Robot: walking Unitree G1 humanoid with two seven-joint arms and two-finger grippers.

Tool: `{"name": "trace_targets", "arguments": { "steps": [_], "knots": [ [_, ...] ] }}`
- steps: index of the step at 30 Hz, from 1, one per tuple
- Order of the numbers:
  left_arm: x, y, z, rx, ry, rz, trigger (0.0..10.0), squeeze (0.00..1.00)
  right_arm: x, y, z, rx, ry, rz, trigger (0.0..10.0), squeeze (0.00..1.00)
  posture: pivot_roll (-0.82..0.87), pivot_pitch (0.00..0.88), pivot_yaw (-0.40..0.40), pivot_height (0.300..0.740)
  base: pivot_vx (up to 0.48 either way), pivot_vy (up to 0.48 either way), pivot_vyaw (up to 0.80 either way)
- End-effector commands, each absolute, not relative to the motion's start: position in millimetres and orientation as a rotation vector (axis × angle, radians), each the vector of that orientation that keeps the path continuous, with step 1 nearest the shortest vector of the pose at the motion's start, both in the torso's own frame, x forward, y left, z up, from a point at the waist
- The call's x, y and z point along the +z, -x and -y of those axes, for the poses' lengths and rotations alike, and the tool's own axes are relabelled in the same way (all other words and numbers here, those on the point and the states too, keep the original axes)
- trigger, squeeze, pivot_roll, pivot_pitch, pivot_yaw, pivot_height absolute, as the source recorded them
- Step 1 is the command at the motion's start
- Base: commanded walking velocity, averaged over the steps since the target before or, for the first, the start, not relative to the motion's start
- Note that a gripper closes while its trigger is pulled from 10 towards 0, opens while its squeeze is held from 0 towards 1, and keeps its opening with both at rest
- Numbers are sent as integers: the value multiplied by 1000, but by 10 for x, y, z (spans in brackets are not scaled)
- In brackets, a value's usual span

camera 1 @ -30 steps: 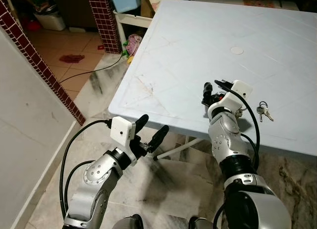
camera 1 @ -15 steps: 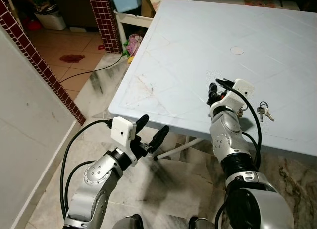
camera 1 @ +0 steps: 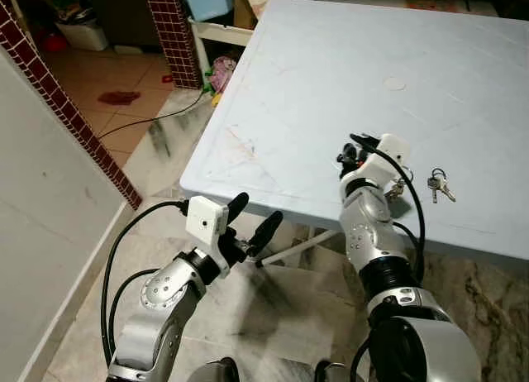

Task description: Hang keys on a hook

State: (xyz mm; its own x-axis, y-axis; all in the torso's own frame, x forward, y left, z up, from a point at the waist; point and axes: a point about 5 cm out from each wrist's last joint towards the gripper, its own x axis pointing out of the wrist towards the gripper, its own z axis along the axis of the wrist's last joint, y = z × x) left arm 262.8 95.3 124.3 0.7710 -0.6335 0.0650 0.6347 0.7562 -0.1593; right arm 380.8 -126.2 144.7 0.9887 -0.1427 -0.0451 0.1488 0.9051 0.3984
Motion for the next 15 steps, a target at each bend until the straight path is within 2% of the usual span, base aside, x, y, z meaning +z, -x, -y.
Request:
{"name": "trace_targets", "arguments": {
  "steps": [1,8,15],
  "knots": [
    [1236,-2614,-957,-691,164,1,10000,0,1409,-3797,1267,-161,-434,-38,0,0,13,177,59,740,0,0,0],
    [1233,-2614,-964,-688,163,-1,10000,0,1413,-3799,1275,-170,-446,-38,0,0,16,176,61,740,0,0,0],
    [1229,-2624,-969,-685,158,-4,10000,0,1436,-3794,1291,-155,-380,-14,0,0,12,171,61,740,0,0,0]
  ]
}}
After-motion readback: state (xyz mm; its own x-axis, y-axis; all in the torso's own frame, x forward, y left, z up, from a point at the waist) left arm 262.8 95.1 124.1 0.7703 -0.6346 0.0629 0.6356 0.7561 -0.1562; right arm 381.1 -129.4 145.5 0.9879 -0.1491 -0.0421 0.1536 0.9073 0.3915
